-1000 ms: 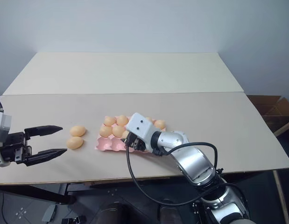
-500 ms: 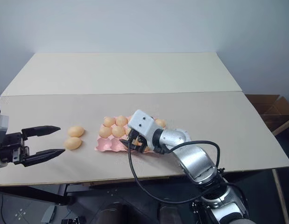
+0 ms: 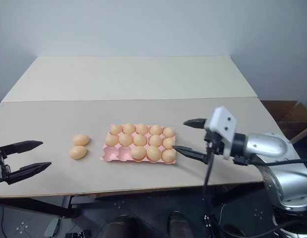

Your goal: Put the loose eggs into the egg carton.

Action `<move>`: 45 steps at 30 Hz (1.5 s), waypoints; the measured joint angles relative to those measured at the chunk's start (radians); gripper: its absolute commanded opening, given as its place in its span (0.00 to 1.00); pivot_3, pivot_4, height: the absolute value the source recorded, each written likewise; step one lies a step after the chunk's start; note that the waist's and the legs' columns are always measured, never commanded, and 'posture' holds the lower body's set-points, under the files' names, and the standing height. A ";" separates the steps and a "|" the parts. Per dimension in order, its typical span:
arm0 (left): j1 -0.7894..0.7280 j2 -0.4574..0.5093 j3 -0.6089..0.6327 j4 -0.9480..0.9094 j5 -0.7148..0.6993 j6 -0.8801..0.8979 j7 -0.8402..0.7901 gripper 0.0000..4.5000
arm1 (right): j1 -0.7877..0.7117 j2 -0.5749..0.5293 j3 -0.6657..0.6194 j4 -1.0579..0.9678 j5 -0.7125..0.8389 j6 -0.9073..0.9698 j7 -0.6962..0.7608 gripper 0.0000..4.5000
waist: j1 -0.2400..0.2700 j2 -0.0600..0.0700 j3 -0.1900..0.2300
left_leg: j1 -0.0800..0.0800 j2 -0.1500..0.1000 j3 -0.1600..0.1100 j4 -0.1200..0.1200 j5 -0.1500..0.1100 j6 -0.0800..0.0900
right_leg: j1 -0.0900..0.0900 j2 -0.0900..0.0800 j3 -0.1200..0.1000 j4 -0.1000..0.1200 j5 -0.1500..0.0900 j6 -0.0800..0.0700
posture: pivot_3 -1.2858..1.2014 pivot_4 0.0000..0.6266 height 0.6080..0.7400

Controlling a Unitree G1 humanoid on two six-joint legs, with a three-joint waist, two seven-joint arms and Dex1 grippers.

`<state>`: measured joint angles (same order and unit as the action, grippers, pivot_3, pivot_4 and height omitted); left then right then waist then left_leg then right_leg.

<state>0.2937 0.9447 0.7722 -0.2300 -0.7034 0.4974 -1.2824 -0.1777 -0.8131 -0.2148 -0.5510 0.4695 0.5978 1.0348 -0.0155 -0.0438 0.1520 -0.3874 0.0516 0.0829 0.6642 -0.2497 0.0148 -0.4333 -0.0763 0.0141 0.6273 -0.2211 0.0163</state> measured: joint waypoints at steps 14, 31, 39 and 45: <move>0.076 -0.066 -0.009 0.034 0.080 -0.001 0.097 1.00 | 0.048 0.009 0.008 0.008 -0.015 -0.090 -0.062 0.99 | 0.007 0.000 0.000 | 0.000 0.000 0.000 0.000 0.000 0.000 | 0.000 -0.001 0.001 0.000 0.001 -0.003 | 0.52 0.24 1.00; -0.277 -0.094 -0.450 0.212 0.279 -0.078 0.246 0.81 | 0.047 0.009 0.008 -0.025 0.006 -0.092 -0.118 1.00 | 0.016 -0.001 -0.001 | -0.001 -0.001 -0.001 0.000 0.000 0.000 | 0.000 0.000 0.001 -0.001 0.005 0.003 | 0.52 0.24 1.00; -0.322 -0.094 -0.479 0.236 0.285 -0.078 0.258 0.32 | 0.063 0.008 0.006 -0.040 0.024 -0.087 -0.153 1.00 | 0.016 -0.001 -0.001 | -0.001 -0.001 -0.001 0.000 0.000 0.000 | 0.001 0.000 0.001 0.000 0.005 0.003 | 0.52 0.24 1.00; -0.229 -0.089 -0.427 0.176 0.238 -0.077 0.218 0.32 | 0.077 0.008 0.003 -0.065 0.026 -0.084 -0.175 1.00 | 0.008 -0.001 -0.001 | -0.001 0.000 -0.001 0.000 0.000 0.000 | 0.000 0.000 0.001 -0.001 0.005 0.003 | 0.52 0.24 1.00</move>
<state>0.0648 0.8558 0.3454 -0.0538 -0.4657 0.4201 -1.0643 -0.1007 -0.8052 -0.2122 -0.6160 0.4956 0.5136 0.8600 -0.0074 -0.0445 0.1515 -0.3888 0.0513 0.0823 0.6643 -0.2496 0.0146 -0.4333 -0.0765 0.0147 0.6267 -0.2163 0.0195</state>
